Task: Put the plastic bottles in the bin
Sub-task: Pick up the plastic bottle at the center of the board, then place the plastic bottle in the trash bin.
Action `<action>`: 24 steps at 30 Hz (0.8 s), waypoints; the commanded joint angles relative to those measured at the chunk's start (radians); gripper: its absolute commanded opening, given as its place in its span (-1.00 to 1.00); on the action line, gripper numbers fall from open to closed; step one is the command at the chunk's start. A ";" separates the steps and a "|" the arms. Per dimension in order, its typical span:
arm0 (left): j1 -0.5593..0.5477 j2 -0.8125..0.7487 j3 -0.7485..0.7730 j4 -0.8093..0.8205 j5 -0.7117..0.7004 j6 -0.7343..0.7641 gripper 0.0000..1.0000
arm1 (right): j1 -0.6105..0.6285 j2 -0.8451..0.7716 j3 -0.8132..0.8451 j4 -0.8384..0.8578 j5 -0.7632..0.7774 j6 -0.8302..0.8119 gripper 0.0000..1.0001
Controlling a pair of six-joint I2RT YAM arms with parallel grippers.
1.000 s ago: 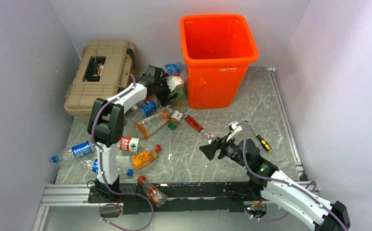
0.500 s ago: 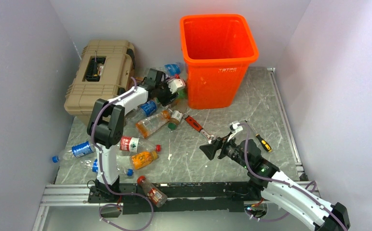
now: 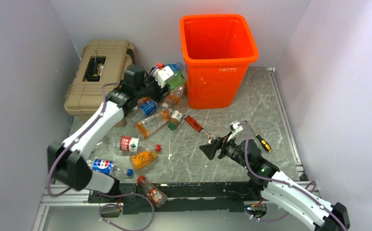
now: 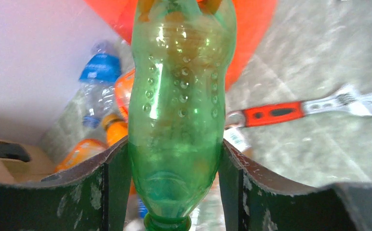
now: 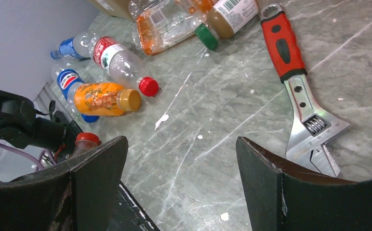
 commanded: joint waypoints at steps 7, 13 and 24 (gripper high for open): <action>-0.022 -0.440 -0.455 0.569 0.351 -0.602 -0.22 | 0.005 0.178 0.134 0.264 -0.125 0.042 0.71; -0.022 -0.481 -0.548 0.805 0.450 -0.797 -0.29 | 0.015 0.228 0.156 0.401 -0.120 0.068 0.71; -0.051 -0.493 -0.691 1.113 0.481 -1.005 -0.28 | 0.056 0.177 0.296 0.548 0.038 -0.009 0.71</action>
